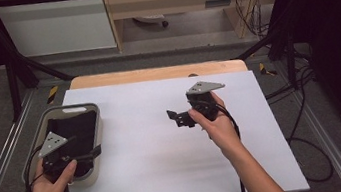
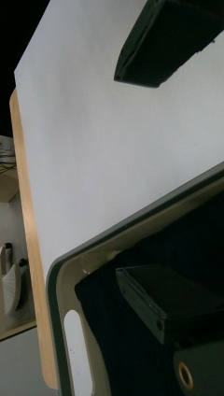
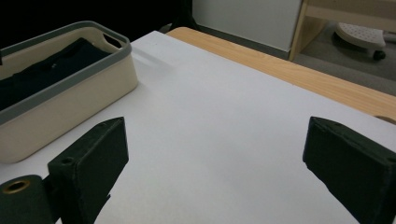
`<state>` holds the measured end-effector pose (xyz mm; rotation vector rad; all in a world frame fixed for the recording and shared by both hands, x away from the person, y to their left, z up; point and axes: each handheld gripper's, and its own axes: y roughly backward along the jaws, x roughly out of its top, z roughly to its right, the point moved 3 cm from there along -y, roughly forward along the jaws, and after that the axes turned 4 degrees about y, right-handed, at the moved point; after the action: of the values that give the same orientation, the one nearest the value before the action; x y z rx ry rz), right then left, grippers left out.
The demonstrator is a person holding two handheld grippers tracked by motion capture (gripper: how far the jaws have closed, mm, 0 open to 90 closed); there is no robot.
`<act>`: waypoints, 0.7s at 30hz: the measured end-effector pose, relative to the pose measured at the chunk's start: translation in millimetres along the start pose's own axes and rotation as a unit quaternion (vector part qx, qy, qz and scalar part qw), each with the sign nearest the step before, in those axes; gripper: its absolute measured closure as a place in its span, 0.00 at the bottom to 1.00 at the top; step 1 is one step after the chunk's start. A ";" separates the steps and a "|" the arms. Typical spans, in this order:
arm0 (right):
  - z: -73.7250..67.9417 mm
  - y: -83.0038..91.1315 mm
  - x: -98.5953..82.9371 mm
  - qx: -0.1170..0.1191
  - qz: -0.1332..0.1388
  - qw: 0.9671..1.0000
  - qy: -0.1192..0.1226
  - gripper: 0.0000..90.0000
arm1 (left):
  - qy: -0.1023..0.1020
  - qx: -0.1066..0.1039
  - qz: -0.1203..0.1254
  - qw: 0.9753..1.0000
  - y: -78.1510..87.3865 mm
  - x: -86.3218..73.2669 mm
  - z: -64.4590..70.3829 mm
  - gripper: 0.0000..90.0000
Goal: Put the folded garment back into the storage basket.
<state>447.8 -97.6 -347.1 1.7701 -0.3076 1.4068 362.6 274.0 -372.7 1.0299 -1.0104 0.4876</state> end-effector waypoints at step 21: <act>51.5 66.3 -63.3 -0.027 0.029 0.997 -0.070 0.08 | -0.003 -0.013 0.015 1.000 6.3 -19.7 1.5 0.08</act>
<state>419.2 -194.8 -375.0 1.8318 -0.4701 1.3060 347.7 277.8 -386.6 0.9948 -1.0366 0.4957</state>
